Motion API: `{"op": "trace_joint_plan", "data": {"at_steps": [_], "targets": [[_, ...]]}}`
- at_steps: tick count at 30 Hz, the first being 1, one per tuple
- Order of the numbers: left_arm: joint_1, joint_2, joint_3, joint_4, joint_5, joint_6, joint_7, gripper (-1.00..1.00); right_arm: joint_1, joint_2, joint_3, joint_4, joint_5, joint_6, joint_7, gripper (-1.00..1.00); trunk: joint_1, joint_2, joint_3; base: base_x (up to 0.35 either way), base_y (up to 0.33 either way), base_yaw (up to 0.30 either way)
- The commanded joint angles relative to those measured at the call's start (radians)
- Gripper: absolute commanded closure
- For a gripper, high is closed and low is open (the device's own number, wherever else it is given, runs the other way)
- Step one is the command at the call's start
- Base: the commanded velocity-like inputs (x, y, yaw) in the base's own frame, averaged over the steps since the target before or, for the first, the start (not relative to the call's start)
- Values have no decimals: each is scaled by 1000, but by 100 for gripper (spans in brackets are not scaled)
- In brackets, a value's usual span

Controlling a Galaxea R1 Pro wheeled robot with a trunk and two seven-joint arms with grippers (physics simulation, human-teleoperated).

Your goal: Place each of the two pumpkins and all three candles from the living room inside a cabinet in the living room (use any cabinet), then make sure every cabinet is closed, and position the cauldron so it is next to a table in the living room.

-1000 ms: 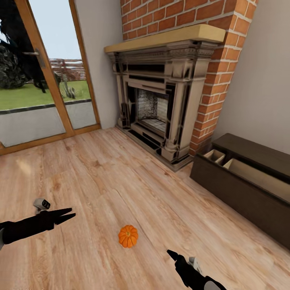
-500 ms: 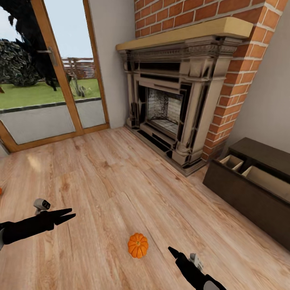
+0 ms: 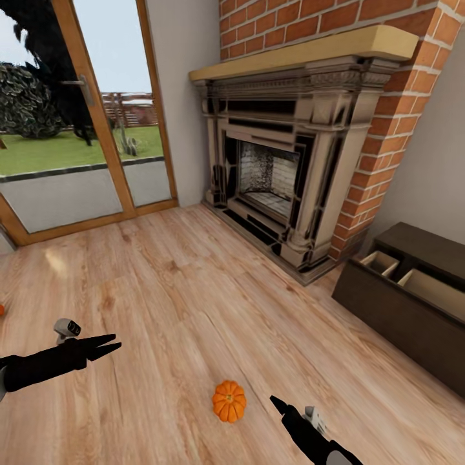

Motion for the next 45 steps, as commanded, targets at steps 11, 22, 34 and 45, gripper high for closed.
{"op": "trace_joint_plan", "data": {"at_steps": [11, 22, 34, 45], "targets": [[0, 0, 0, 0, 2, 10, -2, -100, -1, 1, 5, -1, -9, -5, -9, -100, 0, 0, -1, 191, 151, 116], [0, 0, 0, 0, 3, 10, -2, -100, -1, 1, 5, 1, -11, -4, -13, -100, 0, 0, -2, 174, 160, 280], [0, 0, 0, 0, 2, 10, -2, -100, -1, 1, 5, 2, -14, -2, -16, -100, 0, 0, -9, 9, 41, 278], [0, 0, 0, 0, 0, 10, -2, -100, -1, -1, 4, 1, -11, -4, 0, -100, 0, 0, -17, 65, -5, 216]]}}
